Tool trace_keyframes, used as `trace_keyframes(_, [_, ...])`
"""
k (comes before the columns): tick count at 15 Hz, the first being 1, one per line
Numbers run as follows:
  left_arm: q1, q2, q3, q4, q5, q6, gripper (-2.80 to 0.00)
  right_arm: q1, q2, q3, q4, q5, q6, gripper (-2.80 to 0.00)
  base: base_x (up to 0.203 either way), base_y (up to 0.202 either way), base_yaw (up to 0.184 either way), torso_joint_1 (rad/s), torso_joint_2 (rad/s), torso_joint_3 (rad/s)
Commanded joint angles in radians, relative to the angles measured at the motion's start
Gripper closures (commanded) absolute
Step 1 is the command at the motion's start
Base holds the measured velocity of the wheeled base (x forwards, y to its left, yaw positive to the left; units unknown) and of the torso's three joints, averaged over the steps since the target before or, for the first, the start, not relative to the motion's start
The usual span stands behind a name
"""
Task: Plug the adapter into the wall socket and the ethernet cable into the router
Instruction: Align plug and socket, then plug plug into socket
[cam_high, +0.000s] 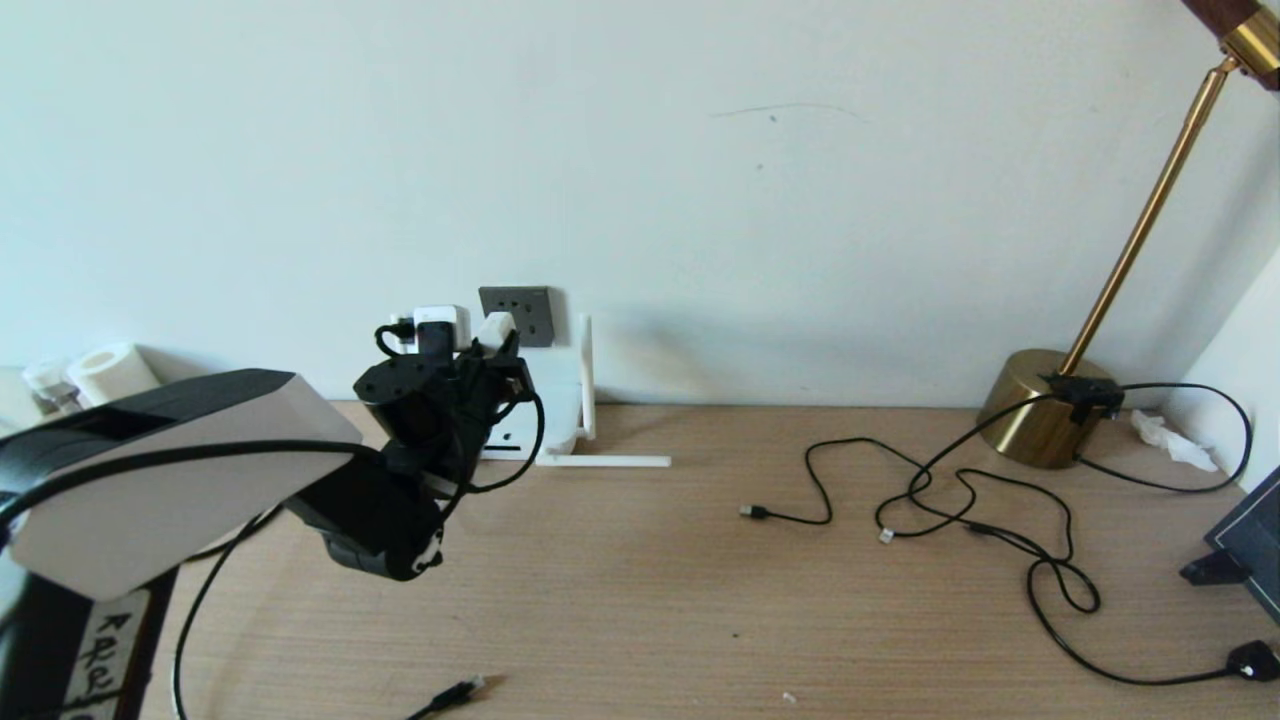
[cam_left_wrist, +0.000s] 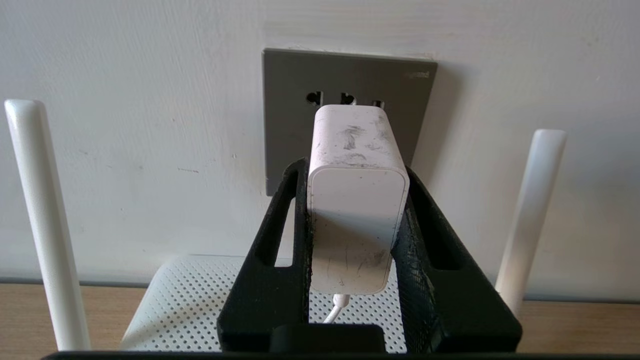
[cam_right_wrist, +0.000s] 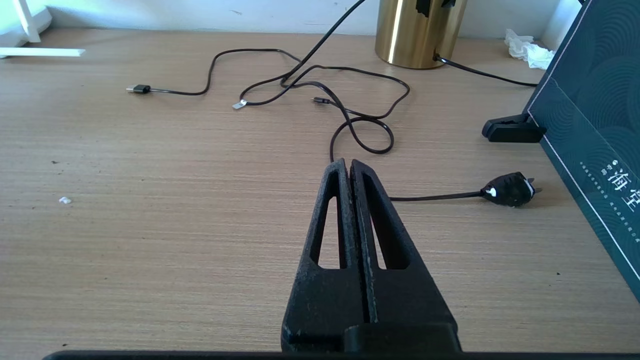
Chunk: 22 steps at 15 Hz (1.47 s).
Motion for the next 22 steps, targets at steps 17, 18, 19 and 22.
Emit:
trace_keyframes(17, [0.008, 0.006, -0.026, 0.046, -0.037, 0.002, 0.00, 0.000, 0.002, 0.000, 0.000, 0.000, 0.000, 0.00, 0.000, 0.000, 0.000, 0.000, 0.00, 0.000])
trace_keyframes(18, [0.008, 0.008, -0.034, 0.049, -0.037, 0.002, 0.00, 0.000, 0.002, 0.000, 0.000, 0.000, 0.000, 0.00, 0.000, 0.000, 0.000, 0.000, 0.00, 0.000])
trace_keyframes(19, [0.008, 0.006, -0.037, 0.057, -0.036, 0.002, 0.00, 0.000, 0.002, 0.000, -0.001, 0.000, 0.000, 0.00, 0.000, 0.000, 0.000, 0.000, 0.00, 0.000])
trace_keyframes(22, [0.013, 0.008, -0.039, 0.061, -0.037, 0.026, 0.00, 0.000, 0.002, 0.000, 0.000, 0.000, 0.000, 0.00, 0.000, 0.000, 0.000, 0.000, 0.00, 0.000])
